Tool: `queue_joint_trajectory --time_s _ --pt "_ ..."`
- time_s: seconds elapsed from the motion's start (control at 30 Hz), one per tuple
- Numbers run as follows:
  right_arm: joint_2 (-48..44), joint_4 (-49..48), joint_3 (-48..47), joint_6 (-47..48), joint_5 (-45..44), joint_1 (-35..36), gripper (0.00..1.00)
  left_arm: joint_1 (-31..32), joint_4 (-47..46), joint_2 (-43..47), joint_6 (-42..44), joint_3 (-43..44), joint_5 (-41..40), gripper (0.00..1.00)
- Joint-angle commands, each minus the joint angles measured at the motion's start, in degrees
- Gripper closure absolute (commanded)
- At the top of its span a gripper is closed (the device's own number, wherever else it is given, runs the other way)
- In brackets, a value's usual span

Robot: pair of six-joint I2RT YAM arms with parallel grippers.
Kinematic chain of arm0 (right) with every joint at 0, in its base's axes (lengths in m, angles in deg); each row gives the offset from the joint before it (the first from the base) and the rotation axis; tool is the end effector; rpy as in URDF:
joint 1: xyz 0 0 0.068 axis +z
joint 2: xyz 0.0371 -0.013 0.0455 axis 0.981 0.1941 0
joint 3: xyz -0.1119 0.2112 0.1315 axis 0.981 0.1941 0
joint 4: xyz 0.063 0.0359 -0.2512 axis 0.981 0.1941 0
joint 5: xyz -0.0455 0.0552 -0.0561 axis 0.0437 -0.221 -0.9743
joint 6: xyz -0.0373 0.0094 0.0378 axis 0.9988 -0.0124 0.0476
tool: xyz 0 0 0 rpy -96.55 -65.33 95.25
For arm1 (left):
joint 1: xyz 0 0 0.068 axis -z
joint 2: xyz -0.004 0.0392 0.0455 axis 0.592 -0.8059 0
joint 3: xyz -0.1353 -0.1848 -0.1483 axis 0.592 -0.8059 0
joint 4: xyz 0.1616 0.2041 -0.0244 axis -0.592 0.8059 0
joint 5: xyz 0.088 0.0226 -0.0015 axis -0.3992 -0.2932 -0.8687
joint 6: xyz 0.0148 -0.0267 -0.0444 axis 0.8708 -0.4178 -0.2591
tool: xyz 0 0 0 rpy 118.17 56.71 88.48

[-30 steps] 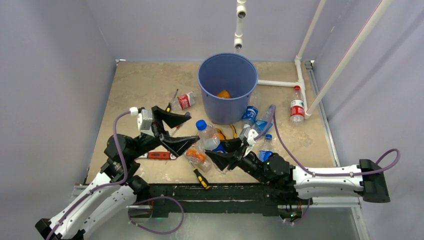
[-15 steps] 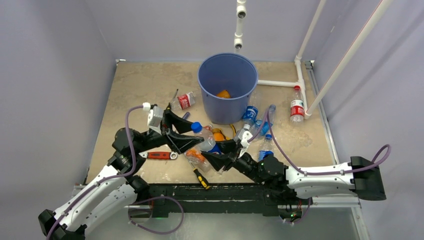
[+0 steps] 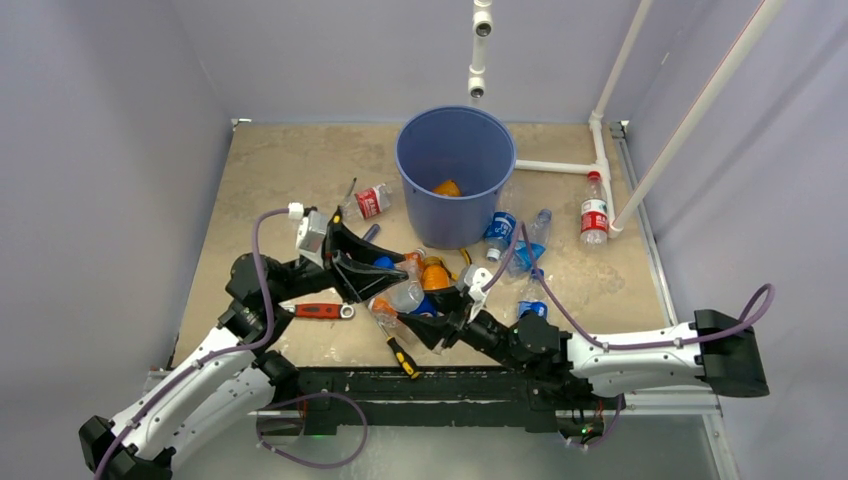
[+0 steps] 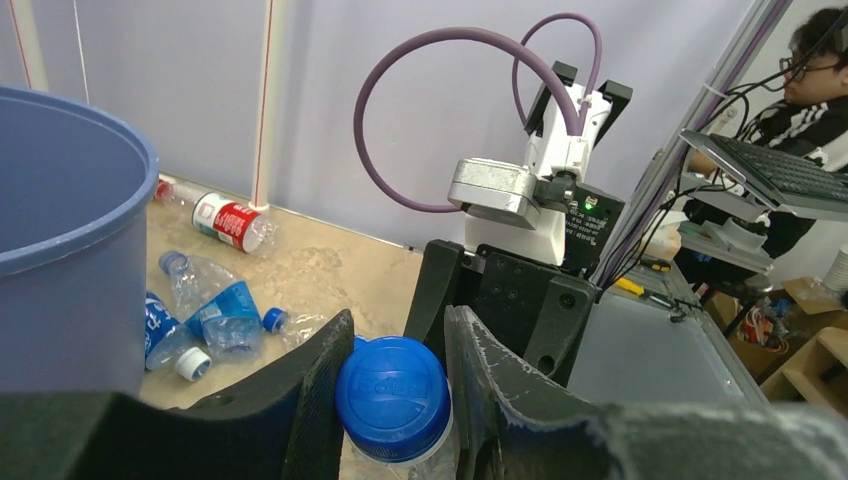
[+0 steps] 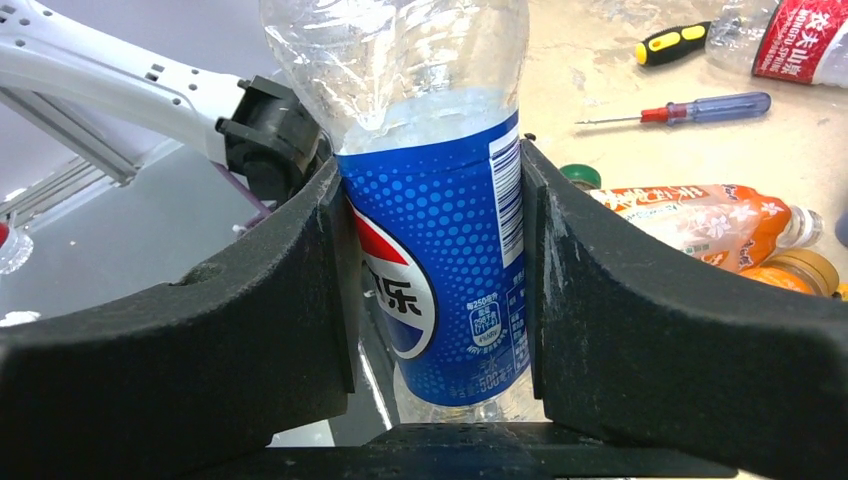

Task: Put the plastic bottles in the bin
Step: Pick up the plastic bottle from the corner of the board.

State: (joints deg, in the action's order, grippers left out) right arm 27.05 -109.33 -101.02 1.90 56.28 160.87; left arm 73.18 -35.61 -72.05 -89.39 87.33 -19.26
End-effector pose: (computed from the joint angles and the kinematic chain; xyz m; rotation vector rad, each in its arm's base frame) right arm 0.0425 0.2099 0.2733 -0.5187 1.2933 1.1180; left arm 0.1105 -0.1109 0.3549 0.7000 1.2518 -1.4403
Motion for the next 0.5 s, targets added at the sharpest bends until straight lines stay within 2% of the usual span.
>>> queue_joint_trajectory --time_s 0.0,0.03,0.1,0.23,0.3,0.47 --pt "-2.65 3.18 -4.06 0.20 -0.87 -0.10 0.60 0.10 -1.83 0.72 0.32 0.91 2.96 0.94" --pt "-3.14 5.06 -4.79 -0.17 -0.62 -0.10 0.57 0.07 -1.31 0.98 0.69 1.00 2.80 0.99" --pt "-3.77 8.87 -6.46 -0.88 0.28 -0.12 0.48 0.07 -0.61 1.58 1.23 1.11 2.53 1.00" --pt "-3.50 16.70 -10.67 -3.45 2.20 -0.09 0.14 0.10 -0.03 3.08 1.78 1.06 1.43 1.00" --pt "-2.68 20.24 -12.73 -4.94 3.33 -0.12 0.02 0.12 0.44 3.96 2.21 0.97 0.43 1.00" --pt "-1.84 23.74 -14.88 -7.65 5.02 -0.13 0.01 0.07 1.84 4.93 3.36 0.81 -1.74 1.00"
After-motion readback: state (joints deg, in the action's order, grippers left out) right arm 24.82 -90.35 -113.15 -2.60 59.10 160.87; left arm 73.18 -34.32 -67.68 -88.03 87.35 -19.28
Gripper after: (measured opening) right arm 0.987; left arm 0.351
